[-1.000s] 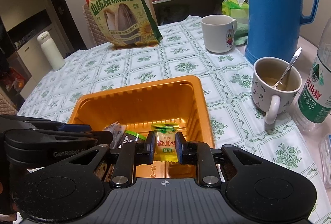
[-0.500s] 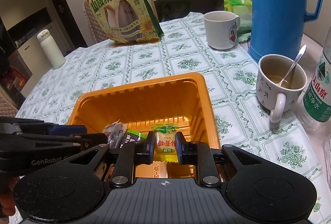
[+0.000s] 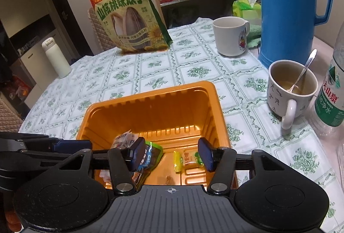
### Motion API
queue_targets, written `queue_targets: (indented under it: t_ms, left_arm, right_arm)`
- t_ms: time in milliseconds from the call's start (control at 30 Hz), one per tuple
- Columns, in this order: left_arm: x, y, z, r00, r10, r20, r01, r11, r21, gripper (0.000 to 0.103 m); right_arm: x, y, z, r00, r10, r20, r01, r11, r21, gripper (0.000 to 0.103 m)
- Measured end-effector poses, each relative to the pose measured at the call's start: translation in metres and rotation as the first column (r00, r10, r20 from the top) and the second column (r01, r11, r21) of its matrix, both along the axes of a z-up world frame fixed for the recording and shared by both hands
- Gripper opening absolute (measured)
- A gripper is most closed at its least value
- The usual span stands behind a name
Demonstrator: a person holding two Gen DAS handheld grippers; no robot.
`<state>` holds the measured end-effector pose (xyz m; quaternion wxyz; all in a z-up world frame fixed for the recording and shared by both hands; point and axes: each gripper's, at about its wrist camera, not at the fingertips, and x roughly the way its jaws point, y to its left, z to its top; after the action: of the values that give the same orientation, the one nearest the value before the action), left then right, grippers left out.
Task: Organize snacks
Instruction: 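Lower the clear bag into the tray and open the left gripper while the right releases the yellow packet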
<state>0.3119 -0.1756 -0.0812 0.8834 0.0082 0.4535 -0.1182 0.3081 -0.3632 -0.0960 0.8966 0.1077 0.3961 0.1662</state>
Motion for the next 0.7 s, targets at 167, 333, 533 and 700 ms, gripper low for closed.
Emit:
queue_targets:
  t_ms: [167, 333, 533, 700]
  left_arm:
    - [-0.005, 0.001, 0.002, 1.0, 0.005, 0.001, -0.005, 1.0, 0.0, 0.042]
    - [-0.01, 0.002, 0.006, 1.0, 0.013, 0.01, -0.013, 1.0, -0.005, 0.043]
    - [-0.02, 0.003, 0.013, 1.0, 0.013, 0.027, -0.012, 1.0, -0.013, 0.047]
    - [-0.032, 0.004, 0.021, 0.999, 0.003, 0.041, -0.002, 1.0, -0.024, 0.049]
  right_arm:
    - [-0.006, -0.003, 0.001, 1.0, -0.008, -0.009, 0.008, 1.0, 0.005, 0.055]
    - [-0.013, -0.006, 0.004, 1.0, -0.011, -0.008, 0.011, 1.0, 0.009, 0.055]
    - [-0.023, -0.009, 0.009, 1.0, -0.02, -0.003, 0.02, 1.0, 0.022, 0.055]
    - [-0.035, -0.011, 0.015, 1.0, -0.025, 0.009, 0.025, 0.999, 0.028, 0.056]
